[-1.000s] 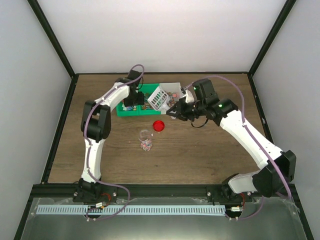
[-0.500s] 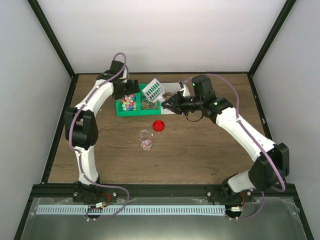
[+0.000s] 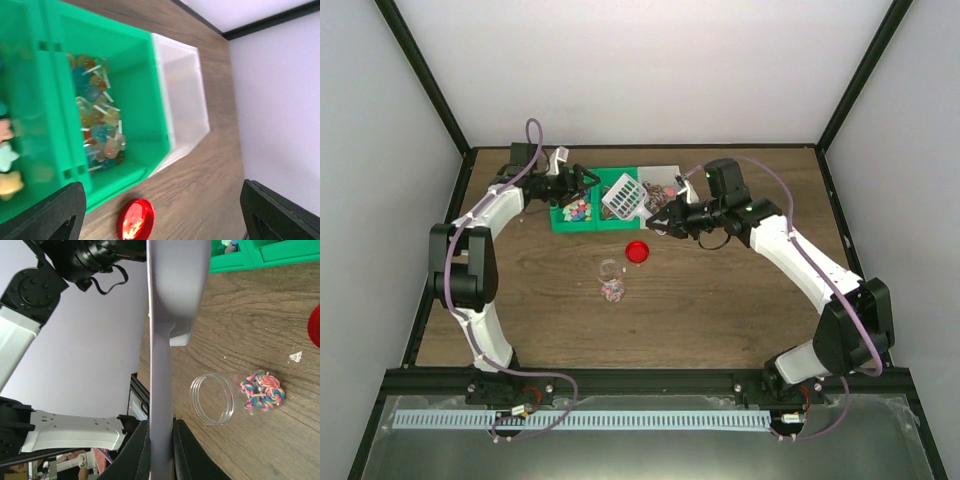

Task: Pack the candies
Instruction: Adjust the spatula.

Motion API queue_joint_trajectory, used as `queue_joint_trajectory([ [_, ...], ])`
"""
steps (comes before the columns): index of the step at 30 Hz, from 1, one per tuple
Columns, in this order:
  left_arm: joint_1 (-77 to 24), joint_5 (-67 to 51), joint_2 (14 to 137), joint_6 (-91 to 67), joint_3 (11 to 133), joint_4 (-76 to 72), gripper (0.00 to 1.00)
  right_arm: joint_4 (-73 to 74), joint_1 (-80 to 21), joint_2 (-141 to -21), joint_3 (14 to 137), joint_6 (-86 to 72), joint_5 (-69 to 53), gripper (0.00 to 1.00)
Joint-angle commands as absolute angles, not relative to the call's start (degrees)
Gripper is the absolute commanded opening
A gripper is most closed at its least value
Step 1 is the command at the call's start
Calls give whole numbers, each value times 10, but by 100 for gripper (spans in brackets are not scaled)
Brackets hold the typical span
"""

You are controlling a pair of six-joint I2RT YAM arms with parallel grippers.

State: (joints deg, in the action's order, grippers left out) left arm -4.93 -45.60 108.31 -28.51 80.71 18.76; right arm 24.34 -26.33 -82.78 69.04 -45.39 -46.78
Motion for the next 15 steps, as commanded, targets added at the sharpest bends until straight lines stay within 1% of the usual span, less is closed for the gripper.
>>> queue_joint_trajectory([
  [1, -49, -518, 1056, -270, 796, 123, 87, 276, -259, -840, 725, -393, -499, 1],
  [6, -46, -582, 1039, -272, 791, 97, 83, 267, -256, -855, 725, -385, -527, 1],
  [9, -39, -648, 1024, -302, 770, 23, 81, 258, -249, -857, 727, -384, -548, 1],
  [12, -39, -673, 1026, -301, 766, 10, 71, 257, -243, -859, 736, -378, -562, 1],
  [15, -43, -701, 1021, -340, 742, -55, 52, 268, -242, -865, 749, -367, -576, 1],
])
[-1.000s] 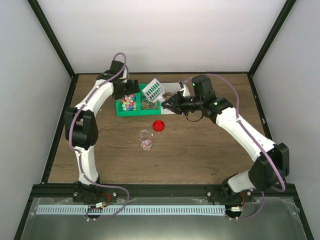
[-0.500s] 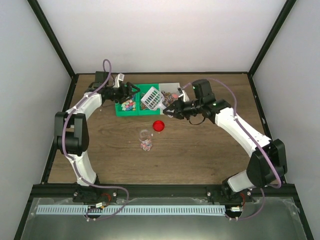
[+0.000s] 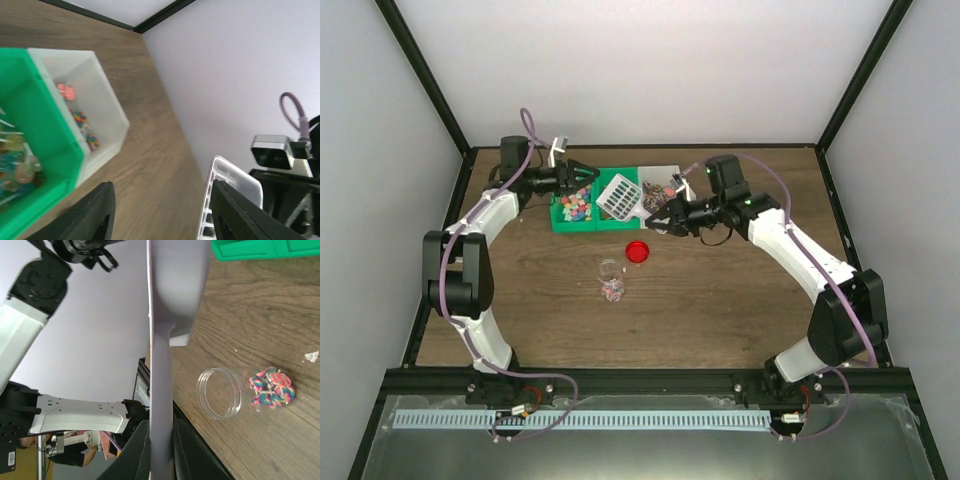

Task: Pack the candies
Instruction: Adjust the spatula.

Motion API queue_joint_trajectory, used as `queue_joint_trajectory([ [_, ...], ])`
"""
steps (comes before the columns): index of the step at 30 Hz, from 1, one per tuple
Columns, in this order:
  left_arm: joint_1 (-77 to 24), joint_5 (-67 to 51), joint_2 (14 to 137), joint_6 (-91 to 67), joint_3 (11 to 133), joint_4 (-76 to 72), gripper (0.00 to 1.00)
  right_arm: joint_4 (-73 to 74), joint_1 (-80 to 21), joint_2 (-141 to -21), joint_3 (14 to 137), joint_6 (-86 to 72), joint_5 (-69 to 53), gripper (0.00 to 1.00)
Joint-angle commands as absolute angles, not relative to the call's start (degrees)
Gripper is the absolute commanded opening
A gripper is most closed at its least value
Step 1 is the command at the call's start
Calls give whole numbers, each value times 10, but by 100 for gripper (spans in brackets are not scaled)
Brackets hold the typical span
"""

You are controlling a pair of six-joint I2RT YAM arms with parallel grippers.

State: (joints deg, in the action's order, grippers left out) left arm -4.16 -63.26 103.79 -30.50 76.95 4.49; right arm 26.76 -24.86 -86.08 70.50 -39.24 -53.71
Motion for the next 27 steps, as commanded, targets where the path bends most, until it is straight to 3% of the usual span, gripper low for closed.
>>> queue_joint_trajectory([
  [1, -47, -714, 1019, -365, 729, -90, 50, 270, -242, -868, 752, -363, -576, 1],
  [7, -85, -725, 1018, -397, 707, -156, 55, 244, -241, -883, 754, -374, -608, 1],
  [14, -90, -733, 1015, -418, 713, -169, 52, 247, -241, -891, 772, -372, -612, 1],
  [21, -80, -711, 1015, -445, 717, -206, 87, 273, -240, -862, 758, -360, -600, 1],
  [25, -79, -715, 1014, -452, 719, -218, 89, 259, -226, -846, 733, -368, -600, 1],
  [27, -79, -720, 1019, -462, 717, -229, 85, 267, -217, -846, 731, -359, -601, 1],
])
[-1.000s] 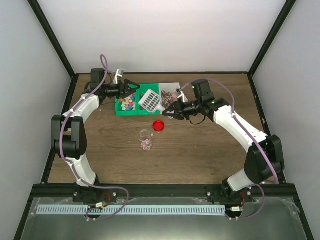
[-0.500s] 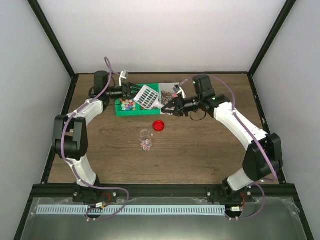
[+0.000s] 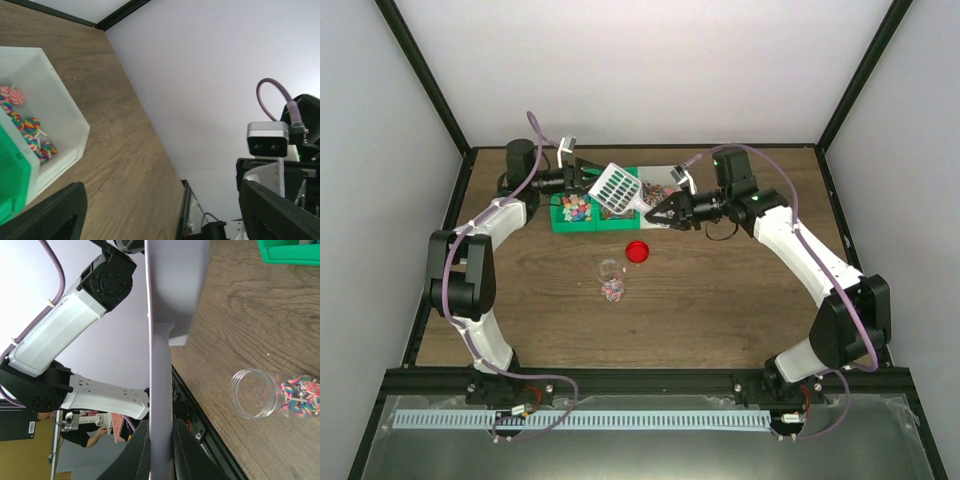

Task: Pack the candies
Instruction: Adjust the spatula.

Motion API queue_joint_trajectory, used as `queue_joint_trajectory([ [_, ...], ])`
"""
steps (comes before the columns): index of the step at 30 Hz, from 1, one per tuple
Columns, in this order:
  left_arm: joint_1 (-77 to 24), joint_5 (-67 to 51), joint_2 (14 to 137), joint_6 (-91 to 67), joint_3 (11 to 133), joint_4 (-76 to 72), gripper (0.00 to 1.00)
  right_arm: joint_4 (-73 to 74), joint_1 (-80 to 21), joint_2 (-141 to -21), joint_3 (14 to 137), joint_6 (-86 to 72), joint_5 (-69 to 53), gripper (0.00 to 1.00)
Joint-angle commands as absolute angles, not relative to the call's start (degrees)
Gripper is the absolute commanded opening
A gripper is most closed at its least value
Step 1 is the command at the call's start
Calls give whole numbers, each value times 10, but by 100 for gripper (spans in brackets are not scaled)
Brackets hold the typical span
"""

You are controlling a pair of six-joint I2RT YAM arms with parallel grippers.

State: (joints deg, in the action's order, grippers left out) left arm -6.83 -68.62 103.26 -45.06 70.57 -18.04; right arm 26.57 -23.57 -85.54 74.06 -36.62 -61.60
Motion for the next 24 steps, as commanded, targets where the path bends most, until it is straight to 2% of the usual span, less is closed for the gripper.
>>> queue_joint_trajectory([
  [1, -79, -720, 1020, -473, 714, -241, 81, 273, -216, -847, 731, -353, -602, 1],
  [4, -78, -714, 1024, -505, 714, -261, 73, 294, -214, -851, 733, -334, -615, 1],
  [9, -79, -721, 1028, -518, 726, -274, 73, 311, -209, -845, 730, -318, -612, 1],
  [12, -84, -726, 1031, -517, 717, -279, 81, 312, -204, -857, 734, -317, -616, 1],
  [15, -91, -731, 1029, -512, 715, -279, 83, 322, -194, -869, 760, -310, -616, 1],
  [17, -95, -735, 1028, -508, 713, -278, 78, 327, -188, -875, 773, -306, -618, 1],
  [21, -101, -735, 1026, -503, 707, -269, 52, 330, -186, -887, 786, -303, -625, 1],
  [24, -108, -739, 1031, -496, 707, -255, 45, 326, -186, -889, 784, -306, -627, 1],
])
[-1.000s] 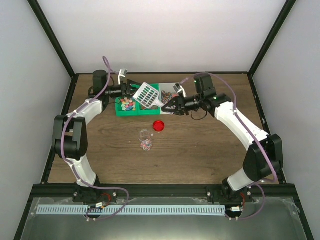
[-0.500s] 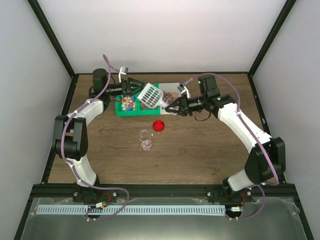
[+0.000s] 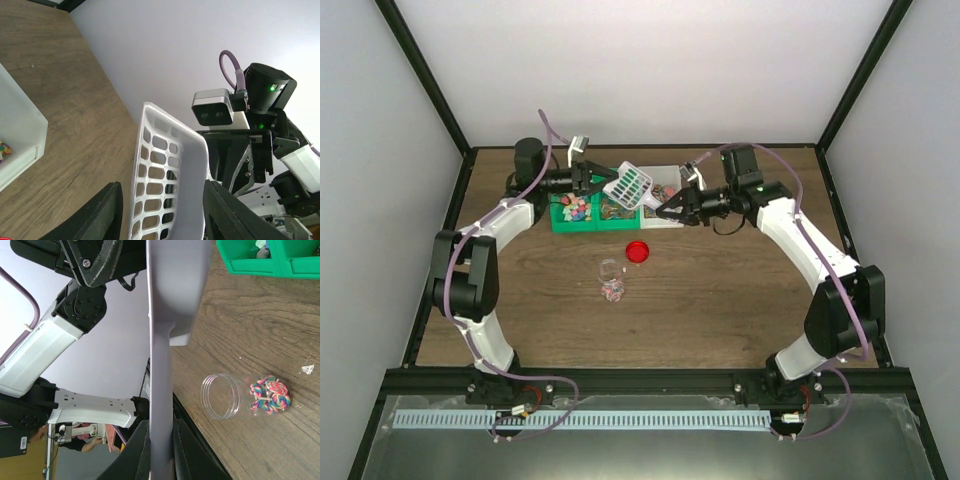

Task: Pack the candies
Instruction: Adjust the spatula.

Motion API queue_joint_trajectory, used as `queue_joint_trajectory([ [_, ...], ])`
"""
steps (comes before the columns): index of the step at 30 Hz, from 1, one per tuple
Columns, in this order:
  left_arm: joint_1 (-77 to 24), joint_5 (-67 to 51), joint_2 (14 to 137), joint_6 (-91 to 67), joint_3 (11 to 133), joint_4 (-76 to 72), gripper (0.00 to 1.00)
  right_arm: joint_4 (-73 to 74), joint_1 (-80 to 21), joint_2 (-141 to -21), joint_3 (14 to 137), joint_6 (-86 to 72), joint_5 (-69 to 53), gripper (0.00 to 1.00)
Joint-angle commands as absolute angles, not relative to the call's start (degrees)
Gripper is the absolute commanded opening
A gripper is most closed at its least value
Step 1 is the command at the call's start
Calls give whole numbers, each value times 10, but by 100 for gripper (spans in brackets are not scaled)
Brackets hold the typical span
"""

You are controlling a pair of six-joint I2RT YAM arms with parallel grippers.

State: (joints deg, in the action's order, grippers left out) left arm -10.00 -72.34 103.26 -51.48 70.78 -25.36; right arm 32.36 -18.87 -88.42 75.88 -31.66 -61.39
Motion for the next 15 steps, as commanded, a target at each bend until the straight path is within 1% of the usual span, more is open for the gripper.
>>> queue_joint_trajectory([
  [1, -111, -739, 1034, -495, 707, -254, 44, 323, -186, -889, 783, -309, -627, 1],
  [3, -118, -742, 1039, -494, 710, -255, 41, 320, -186, -886, 781, -312, -632, 1],
  [4, -123, -743, 1043, -494, 715, -255, 37, 319, -185, -885, 778, -313, -632, 1],
  [7, -132, -740, 1054, -496, 723, -255, 18, 321, -186, -880, 775, -313, -628, 1],
  [10, -133, -738, 1058, -499, 726, -257, 5, 321, -186, -875, 770, -313, -623, 1],
  [12, -133, -732, 1059, -503, 726, -259, 4, 317, -186, -872, 766, -314, -621, 4],
  [15, -133, -734, 1062, -526, 722, -285, 4, 293, -186, -862, 747, -326, -622, 16],
])
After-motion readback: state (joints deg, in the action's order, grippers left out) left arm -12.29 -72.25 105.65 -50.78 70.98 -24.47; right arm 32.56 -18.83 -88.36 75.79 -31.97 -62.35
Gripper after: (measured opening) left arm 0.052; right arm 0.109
